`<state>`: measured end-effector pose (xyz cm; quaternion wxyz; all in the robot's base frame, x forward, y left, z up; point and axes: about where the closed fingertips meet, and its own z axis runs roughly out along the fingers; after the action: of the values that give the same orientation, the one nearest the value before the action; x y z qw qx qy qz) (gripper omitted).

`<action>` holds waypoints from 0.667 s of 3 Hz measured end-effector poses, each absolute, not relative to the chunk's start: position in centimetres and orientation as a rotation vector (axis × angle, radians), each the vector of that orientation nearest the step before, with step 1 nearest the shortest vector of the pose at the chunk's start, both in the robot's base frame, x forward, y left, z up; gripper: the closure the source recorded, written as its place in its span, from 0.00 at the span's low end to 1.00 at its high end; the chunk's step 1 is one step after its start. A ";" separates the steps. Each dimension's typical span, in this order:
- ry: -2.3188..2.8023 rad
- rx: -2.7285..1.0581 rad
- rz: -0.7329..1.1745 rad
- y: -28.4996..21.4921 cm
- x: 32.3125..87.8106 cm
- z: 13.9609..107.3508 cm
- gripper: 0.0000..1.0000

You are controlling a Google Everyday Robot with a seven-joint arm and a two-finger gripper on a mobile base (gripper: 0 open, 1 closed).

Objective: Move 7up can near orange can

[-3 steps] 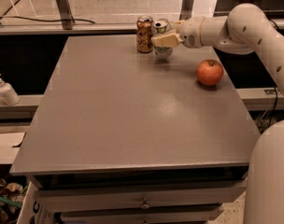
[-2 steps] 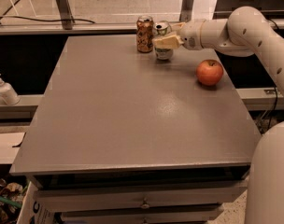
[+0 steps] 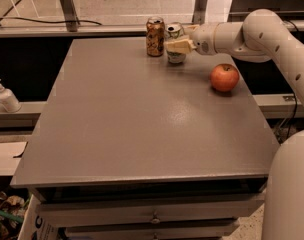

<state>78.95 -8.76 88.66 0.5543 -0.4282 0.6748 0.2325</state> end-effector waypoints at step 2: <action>1.587 -1.027 0.551 -8.3 79.2 88.7 0.00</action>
Offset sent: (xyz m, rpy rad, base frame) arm 0.0029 0.0007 0.0012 -0.0158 -0.0063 0.0120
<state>79.16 -8.30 88.70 0.5531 -0.4345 0.6715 0.2331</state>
